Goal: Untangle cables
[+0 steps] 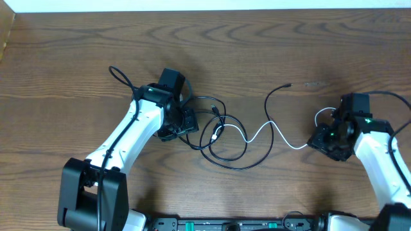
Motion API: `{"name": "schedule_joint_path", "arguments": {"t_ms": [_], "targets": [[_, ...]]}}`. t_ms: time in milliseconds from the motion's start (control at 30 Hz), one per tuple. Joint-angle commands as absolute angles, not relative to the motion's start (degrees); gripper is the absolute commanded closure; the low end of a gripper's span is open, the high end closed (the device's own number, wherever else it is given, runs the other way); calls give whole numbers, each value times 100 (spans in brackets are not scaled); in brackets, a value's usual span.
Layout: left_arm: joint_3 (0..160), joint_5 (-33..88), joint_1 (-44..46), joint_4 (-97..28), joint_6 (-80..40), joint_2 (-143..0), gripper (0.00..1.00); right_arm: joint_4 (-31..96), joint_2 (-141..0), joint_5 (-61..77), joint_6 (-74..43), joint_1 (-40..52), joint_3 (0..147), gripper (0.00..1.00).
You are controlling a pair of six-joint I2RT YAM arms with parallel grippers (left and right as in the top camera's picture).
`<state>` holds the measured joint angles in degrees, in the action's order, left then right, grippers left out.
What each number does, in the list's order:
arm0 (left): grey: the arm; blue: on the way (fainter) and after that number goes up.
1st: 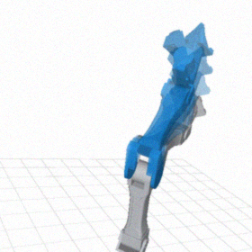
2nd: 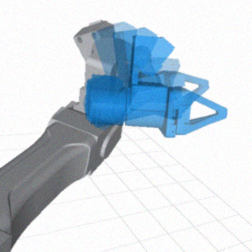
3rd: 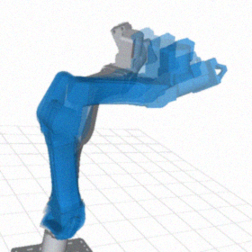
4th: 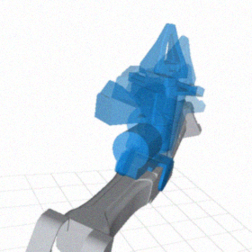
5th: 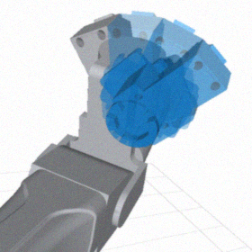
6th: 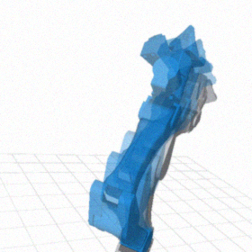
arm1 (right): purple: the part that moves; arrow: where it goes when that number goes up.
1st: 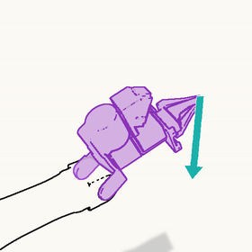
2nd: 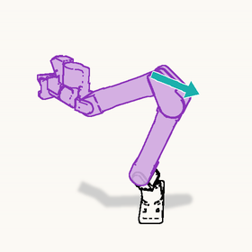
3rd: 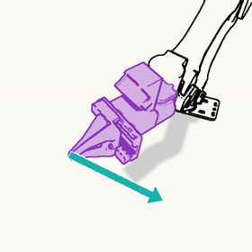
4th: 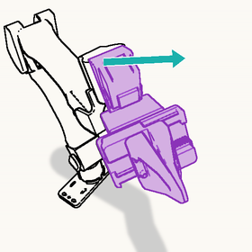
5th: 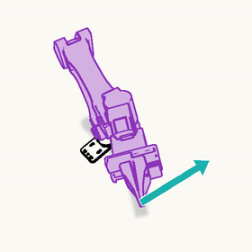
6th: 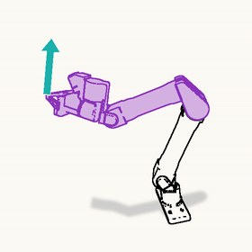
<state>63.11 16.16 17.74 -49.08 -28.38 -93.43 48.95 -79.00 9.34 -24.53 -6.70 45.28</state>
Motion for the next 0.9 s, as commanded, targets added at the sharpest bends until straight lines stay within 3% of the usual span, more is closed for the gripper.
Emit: {"name": "schedule_joint_path", "arguments": {"t_ms": [0,233,300,367,400,667,867], "targets": [[6298,1553,1787,-4921,-2742,-9345,35,4759,-8217,932,-2871,-491,4558,55],[6298,1553,1787,-4923,-2742,-9345,34,3990,-8687,1153,-3028,-134,4558,60],[6294,1553,1787,-4923,-2742,-9345,35,3837,-8792,1151,-3199,-27,4558,74],[6287,1553,1787,-4923,-2742,-9345,35,3771,-8838,1151,-3306,12,4558,96],[6283,1553,1787,-4923,-2742,-9345,35,3743,-8842,1153,-3389,25,4558,99],[6278,1553,1787,-4923,-2742,-9345,35,2091,-8696,2976,-3015,-89,4814,99],[6189,1551,1787,-4792,-2744,-9362,35,1013,-8036,3848,-3079,-486,6230,99]]}}
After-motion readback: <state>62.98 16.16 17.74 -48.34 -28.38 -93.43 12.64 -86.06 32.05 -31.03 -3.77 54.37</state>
